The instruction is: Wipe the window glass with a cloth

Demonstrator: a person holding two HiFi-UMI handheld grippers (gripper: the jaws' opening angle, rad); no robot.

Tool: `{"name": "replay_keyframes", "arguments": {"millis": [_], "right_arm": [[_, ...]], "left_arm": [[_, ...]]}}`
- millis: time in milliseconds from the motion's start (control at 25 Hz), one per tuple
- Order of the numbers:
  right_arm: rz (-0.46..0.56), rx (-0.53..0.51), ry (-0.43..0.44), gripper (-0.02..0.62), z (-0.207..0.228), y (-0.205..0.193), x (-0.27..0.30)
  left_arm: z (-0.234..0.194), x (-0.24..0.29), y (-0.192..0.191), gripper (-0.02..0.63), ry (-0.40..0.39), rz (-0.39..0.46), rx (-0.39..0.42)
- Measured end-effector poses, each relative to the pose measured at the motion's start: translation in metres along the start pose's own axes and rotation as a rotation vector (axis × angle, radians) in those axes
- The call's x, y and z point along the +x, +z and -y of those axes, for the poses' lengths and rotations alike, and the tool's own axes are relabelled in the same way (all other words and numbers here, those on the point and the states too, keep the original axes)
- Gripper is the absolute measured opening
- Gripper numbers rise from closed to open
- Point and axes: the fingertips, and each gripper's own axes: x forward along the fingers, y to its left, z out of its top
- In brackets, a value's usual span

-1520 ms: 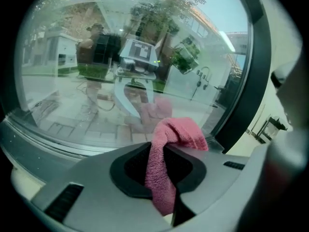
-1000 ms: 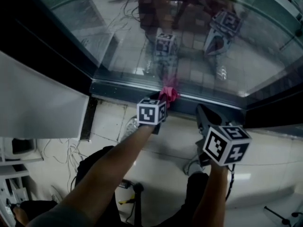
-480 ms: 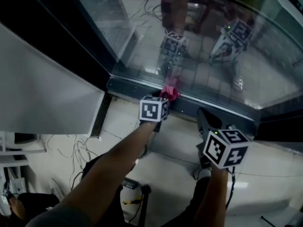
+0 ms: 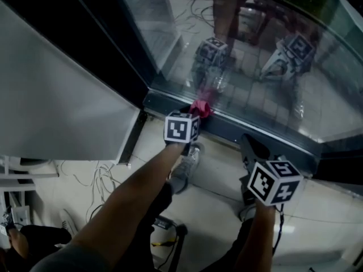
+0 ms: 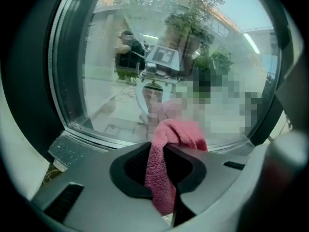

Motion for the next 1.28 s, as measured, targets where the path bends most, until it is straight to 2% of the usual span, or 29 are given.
{"name": "replay_keyframes", "arguments": {"millis": [320, 560, 800, 1040, 1280], "right_arm": [[-0.017, -0.011, 0.017, 0.005, -0.016, -0.002, 0.022], [-0.030, -0.019, 0.032, 0.005, -0.030, -0.007, 0.037], [-0.053, -0.033, 0.037, 0.005, -0.034, -0.015, 0.048], [-0.075, -0.050, 0.039, 0.005, -0.038, -0.023, 0.056], [-0.088, -0.064, 0.045, 0.005, -0.041, -0.027, 0.061]], "left_arm": [[-0.061, -0.011, 0.008, 0.060, 0.073, 0.040, -0.083], [-0.104, -0.021, 0.012, 0.060, 0.118, 0.055, -0.092], [-0.133, -0.021, 0.013, 0.060, 0.160, 0.070, -0.114], [-0.172, -0.028, 0.012, 0.060, 0.235, 0.093, -0.184], [-0.194, -0.034, 0.011, 0.060, 0.278, 0.107, -0.240]]}}
